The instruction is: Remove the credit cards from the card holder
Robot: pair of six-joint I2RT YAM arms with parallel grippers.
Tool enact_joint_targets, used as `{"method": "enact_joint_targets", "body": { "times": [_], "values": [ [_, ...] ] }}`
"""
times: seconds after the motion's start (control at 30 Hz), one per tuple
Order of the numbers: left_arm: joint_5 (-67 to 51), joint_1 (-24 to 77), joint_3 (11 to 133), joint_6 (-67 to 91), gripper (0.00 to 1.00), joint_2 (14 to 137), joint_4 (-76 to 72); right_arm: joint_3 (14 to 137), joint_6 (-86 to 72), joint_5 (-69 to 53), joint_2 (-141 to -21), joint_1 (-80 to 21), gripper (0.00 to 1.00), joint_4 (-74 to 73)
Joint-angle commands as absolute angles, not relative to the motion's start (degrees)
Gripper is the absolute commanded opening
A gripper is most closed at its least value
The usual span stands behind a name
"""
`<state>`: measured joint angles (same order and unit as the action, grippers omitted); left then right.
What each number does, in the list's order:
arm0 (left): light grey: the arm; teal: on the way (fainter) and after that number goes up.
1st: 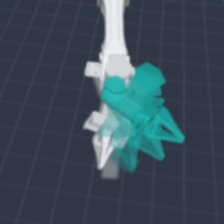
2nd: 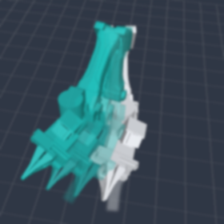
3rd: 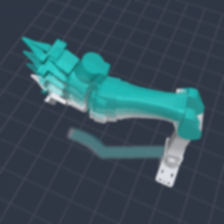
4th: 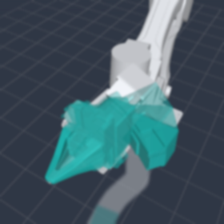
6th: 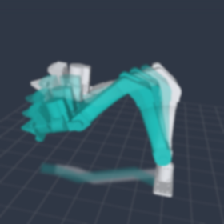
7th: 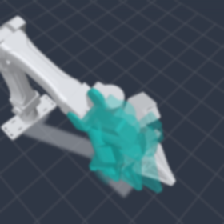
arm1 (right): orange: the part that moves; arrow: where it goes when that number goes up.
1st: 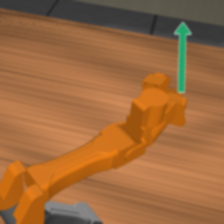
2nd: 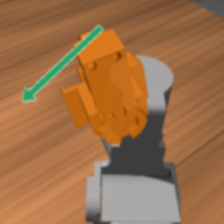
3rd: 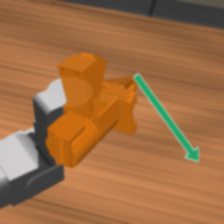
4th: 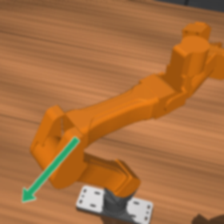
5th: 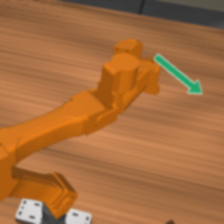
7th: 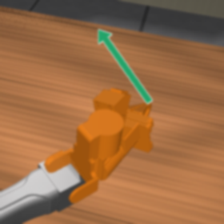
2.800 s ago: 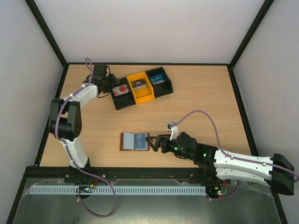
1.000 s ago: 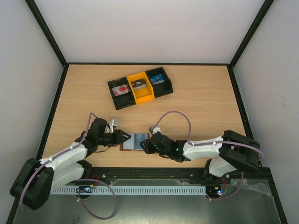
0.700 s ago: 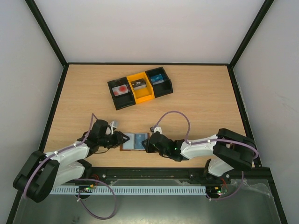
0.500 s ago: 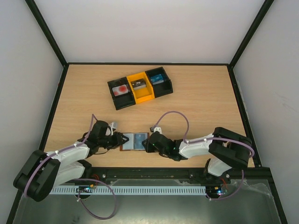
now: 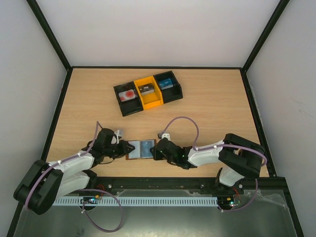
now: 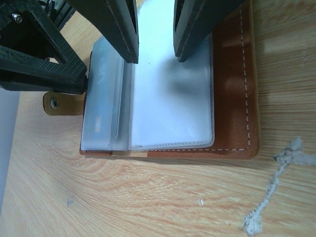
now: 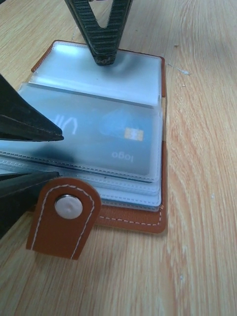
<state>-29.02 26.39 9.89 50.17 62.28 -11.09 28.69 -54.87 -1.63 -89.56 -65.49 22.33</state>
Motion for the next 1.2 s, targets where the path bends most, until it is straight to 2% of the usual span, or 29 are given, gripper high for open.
{"method": "enact_joint_targets", "body": {
  "times": [0.0,0.23,1.17],
  "values": [
    [-28.4,26.6,8.5,50.0,0.23,61.3,-10.0,30.4,-53.9,0.5,-87.9,-65.0,0.18,19.5],
    [-26.4,26.6,7.9,50.6,0.24,60.3,-9.5,30.2,-57.1,-0.8,-88.0,-65.0,0.24,22.0],
    [-26.0,26.7,5.8,51.3,0.24,60.5,-12.0,30.6,-60.2,-4.7,-91.2,-65.1,0.26,28.2]
  ]
}}
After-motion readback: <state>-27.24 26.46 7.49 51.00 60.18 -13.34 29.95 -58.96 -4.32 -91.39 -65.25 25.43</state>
